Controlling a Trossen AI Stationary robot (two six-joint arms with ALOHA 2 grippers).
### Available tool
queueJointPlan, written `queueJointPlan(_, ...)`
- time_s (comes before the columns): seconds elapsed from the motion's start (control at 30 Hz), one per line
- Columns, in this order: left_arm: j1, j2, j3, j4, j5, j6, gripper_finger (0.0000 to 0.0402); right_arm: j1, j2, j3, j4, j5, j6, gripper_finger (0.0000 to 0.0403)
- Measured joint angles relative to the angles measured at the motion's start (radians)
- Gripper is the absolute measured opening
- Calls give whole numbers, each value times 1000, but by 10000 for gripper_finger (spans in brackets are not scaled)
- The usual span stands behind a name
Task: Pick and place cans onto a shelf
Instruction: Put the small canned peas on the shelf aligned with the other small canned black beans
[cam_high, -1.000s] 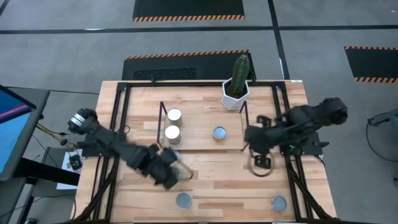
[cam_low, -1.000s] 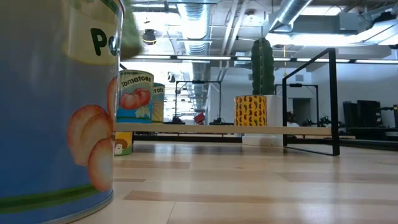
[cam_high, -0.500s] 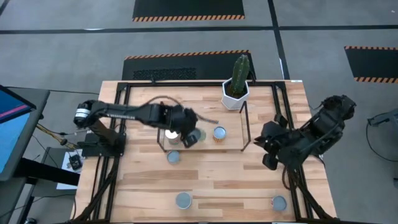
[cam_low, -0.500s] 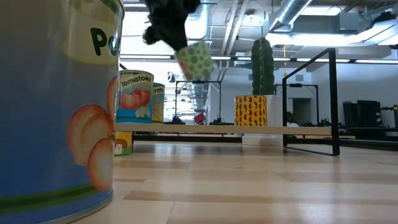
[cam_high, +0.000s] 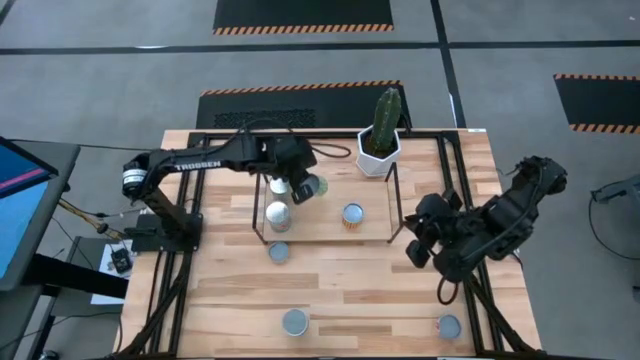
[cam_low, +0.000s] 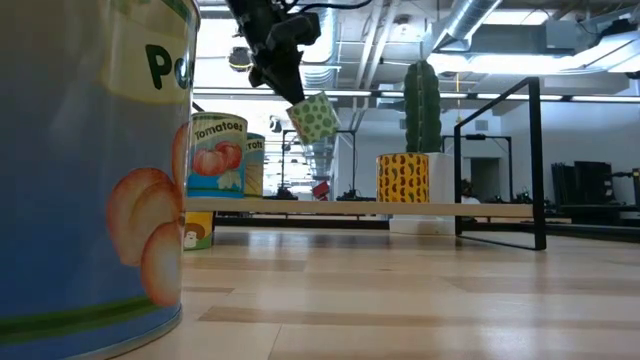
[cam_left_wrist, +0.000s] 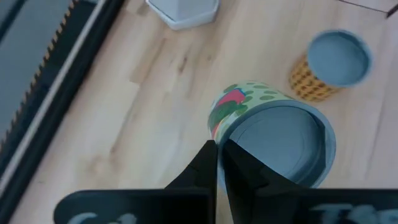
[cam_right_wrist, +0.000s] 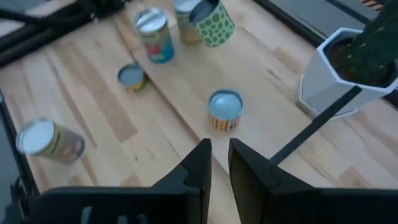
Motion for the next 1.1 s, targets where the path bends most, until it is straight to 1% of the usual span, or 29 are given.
queueJointPlan(0.13,38,0,0,75,65,54,0,-18,0,-1,0,41,33,81)
queueJointPlan(0.23,45,0,11,121,74,93,0,-43,0,-1,1,41,40,81)
queueJointPlan(0.33,47,23,63,126,77,145,0,-68,0,-1,0,41,40,81)
queueJointPlan(0.37,47,39,91,116,79,156,0,-77,0,-1,2,41,39,81)
queueJointPlan(0.4,47,65,118,73,78,168,0,-85,0,-1,1,40,40,81)
queueJointPlan(0.5,48,161,225,0,81,211,0,-105,0,-1,1,39,39,81)
queueJointPlan(0.63,54,267,377,-119,86,256,0,-112,0,-1,0,37,39,81)
queueJointPlan(0.73,58,340,460,-178,99,276,0,-111,0,-1,1,36,38,81)
queueJointPlan(0.97,51,528,602,-261,117,272,0,-111,0,0,2,34,39,81)
queueJointPlan(1.1,35,585,649,-294,125,274,0,-108,0,0,5,33,39,81)
